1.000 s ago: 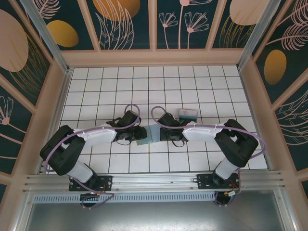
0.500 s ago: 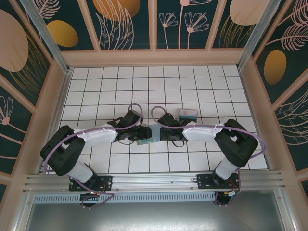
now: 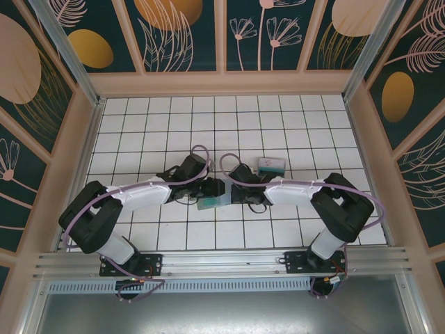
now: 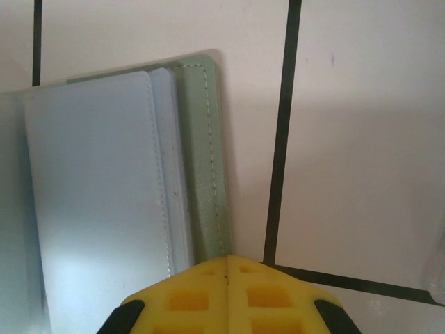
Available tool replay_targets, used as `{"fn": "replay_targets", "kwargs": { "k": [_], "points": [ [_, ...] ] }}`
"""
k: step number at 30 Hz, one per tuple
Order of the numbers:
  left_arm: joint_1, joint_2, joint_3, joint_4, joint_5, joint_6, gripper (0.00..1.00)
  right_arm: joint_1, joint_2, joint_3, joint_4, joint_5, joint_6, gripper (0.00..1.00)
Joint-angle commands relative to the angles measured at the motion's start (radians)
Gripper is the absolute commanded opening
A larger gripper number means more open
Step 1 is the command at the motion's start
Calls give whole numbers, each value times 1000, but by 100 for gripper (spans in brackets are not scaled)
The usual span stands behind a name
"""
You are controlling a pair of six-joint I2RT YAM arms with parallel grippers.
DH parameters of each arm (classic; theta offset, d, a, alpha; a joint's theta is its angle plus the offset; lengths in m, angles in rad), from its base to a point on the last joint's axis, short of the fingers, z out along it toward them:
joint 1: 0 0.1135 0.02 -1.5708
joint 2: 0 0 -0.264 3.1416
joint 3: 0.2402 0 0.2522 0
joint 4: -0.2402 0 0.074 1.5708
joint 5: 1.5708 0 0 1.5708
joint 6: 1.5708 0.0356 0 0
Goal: Take the credit cards out of the card holder
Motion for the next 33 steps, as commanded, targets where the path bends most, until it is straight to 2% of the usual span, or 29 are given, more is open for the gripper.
{"fn": "replay_targets", "kwargs": {
  "k": [1, 6, 14, 21, 25, 33],
  "points": [
    [-6, 33, 50, 45, 44, -1, 42, 8, -49, -43, -7, 49, 44, 0],
    [-6, 18, 39, 33, 22, -7, 39, -7, -107, -60, -5, 56, 45, 0],
    [13, -65, -17, -24, -87, -20, 36, -11, -130, -38, 39, 4, 12, 0],
    [59, -119, -110, -75, -146, -14, 16, -16, -97, -9, 124, -128, -7, 3],
    [67, -110, -132, -78, -150, -7, 14, -28, -63, 11, 163, -213, -7, 4],
    [67, -61, -127, -33, -109, -8, 10, -31, -2, 40, 146, -231, -13, 4]
  ]
}}
